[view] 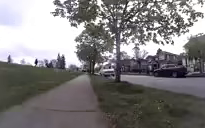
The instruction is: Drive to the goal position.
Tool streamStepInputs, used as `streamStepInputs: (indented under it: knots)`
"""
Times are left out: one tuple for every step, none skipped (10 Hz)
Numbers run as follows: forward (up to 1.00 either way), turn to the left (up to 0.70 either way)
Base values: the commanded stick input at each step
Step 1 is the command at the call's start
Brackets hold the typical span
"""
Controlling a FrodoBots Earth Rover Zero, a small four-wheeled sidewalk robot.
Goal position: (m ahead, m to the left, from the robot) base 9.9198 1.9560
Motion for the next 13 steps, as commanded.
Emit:
streamStepInputs:
  knots:
    - [1.0, 0.3]
    - [1.0, 0.24]
    - [1.0, 0.19]
    - [1.0, 0.13]
    - [1.0, 0.07]
    - [1.0, 0.02]
    - [1.0, 0.0]
    - [1.0, 0.0]
    - [1.0, 0.0]
    - [1.0, 0.0]
    - [1.0, 0.0]
    - [1.0, 0.0]
    - [1.0, 0.0]
